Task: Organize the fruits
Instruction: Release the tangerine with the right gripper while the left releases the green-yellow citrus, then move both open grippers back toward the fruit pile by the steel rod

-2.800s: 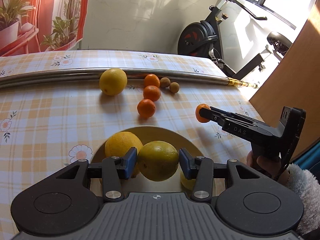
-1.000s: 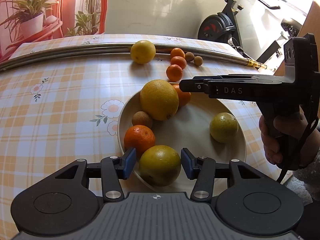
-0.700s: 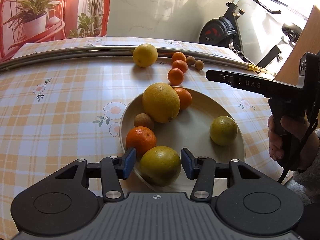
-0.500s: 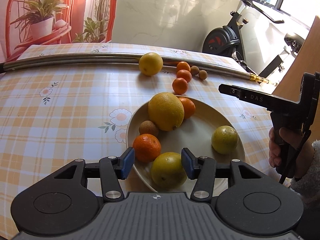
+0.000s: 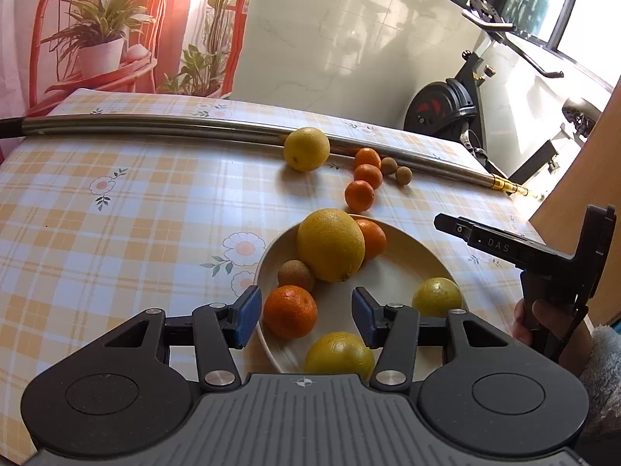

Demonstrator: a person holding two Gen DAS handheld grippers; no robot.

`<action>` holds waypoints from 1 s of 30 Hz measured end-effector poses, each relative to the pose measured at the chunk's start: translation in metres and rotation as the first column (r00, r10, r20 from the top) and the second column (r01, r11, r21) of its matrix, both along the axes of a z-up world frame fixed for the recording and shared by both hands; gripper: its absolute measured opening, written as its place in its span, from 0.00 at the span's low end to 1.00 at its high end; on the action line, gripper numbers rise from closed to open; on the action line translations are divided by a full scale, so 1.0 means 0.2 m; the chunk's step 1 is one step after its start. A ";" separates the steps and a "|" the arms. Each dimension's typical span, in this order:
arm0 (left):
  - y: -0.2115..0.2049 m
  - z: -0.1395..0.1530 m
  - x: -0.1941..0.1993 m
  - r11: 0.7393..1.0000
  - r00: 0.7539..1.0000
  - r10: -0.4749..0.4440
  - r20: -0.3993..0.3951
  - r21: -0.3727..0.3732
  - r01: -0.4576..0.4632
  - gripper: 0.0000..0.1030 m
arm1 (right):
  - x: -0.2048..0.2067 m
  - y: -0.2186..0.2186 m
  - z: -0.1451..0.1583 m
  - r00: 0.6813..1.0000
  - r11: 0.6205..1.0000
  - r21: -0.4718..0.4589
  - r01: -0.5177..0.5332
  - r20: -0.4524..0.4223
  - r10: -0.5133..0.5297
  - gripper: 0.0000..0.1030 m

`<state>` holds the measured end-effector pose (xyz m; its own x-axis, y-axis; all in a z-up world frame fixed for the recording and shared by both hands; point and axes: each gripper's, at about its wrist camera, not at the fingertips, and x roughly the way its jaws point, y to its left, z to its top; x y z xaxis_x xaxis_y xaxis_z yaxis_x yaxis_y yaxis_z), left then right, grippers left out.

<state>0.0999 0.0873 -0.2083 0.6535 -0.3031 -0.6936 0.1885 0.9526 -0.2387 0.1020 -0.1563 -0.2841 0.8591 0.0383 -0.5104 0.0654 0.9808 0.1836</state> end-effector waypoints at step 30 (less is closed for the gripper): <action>0.06 0.12 0.07 0.984 0.978 0.177 0.106 -0.042 -0.174 0.52 | -0.02 -0.03 -0.01 0.999 0.999 0.029 0.031 0.032 -0.032 0.42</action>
<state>0.1132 0.0999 -0.1846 0.7696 -0.1983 -0.6070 0.0458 0.9652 -0.2573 0.0975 -0.1617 -0.2853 0.8762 0.0250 -0.4813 0.0900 0.9726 0.2143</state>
